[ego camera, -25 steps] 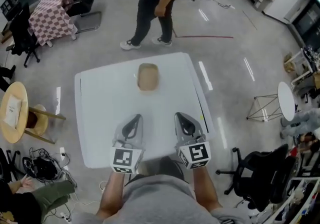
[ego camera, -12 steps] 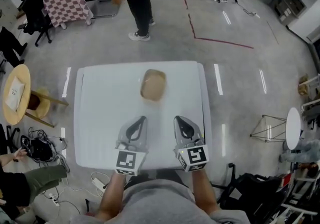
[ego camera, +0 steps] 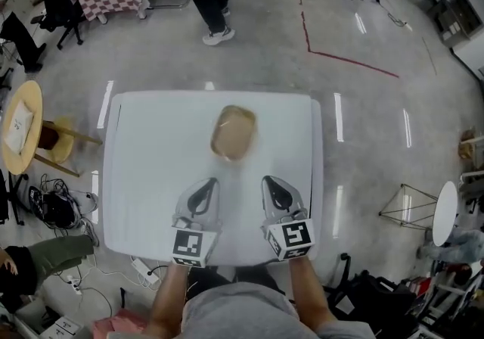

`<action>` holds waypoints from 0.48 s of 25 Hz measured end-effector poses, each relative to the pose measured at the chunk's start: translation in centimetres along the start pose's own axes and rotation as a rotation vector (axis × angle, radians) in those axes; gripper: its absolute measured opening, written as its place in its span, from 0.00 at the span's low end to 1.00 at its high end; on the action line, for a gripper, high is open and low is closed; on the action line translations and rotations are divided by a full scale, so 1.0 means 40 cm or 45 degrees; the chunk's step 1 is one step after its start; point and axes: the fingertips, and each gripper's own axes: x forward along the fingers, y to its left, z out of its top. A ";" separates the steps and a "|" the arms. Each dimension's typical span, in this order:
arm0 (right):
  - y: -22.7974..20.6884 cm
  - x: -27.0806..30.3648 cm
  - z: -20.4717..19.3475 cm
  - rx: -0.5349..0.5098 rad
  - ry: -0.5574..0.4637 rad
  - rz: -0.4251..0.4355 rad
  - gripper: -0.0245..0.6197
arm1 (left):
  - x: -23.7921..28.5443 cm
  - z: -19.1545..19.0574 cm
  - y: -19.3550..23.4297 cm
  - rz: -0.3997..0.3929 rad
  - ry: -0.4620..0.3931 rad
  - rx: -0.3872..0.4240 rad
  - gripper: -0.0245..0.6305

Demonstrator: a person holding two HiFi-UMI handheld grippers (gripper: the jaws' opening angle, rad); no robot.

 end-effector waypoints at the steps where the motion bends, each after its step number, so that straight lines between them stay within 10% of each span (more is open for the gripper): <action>1: -0.006 0.014 -0.010 0.001 0.011 0.006 0.04 | 0.010 -0.014 0.004 0.004 0.011 -0.007 0.05; 12: -0.065 0.145 -0.093 0.047 0.104 0.050 0.05 | 0.097 -0.105 0.043 0.038 0.089 -0.027 0.05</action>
